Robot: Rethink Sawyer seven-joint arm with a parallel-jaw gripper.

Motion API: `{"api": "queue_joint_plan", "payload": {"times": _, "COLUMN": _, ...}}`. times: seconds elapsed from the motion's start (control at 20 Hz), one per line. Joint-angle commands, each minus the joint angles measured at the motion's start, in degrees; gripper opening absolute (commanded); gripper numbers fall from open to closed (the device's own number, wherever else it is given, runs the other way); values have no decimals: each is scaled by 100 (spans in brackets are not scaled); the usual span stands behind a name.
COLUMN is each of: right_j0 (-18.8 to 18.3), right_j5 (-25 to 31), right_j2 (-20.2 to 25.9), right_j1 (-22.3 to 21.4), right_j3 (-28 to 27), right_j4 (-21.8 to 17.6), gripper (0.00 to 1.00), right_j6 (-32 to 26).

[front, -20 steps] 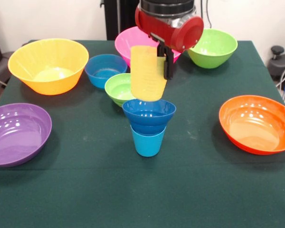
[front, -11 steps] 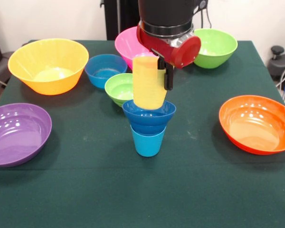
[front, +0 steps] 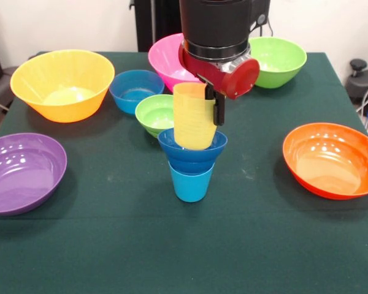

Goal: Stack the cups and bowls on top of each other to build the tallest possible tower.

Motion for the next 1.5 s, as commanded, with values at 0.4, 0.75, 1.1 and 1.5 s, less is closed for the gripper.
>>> {"api": "queue_joint_plan", "payload": {"times": 0.4, "right_j0": 95, "right_j5": -464, "right_j2": 313, "right_j1": 99, "right_j3": 414, "right_j4": -634, "gripper": 0, "right_j6": -1017}}
{"api": "queue_joint_plan", "payload": {"times": 0.75, "right_j0": 103, "right_j5": -505, "right_j2": 289, "right_j1": 162, "right_j3": 339, "right_j4": -659, "gripper": 0, "right_j6": -1011}}
{"api": "queue_joint_plan", "payload": {"times": 1.1, "right_j0": 107, "right_j5": -623, "right_j2": 293, "right_j1": 141, "right_j3": 412, "right_j4": -665, "gripper": 0, "right_j6": -999}}
{"api": "queue_joint_plan", "payload": {"times": 1.5, "right_j0": 153, "right_j5": -738, "right_j2": 279, "right_j1": 65, "right_j3": 563, "right_j4": -669, "gripper": 0, "right_j6": -936}}
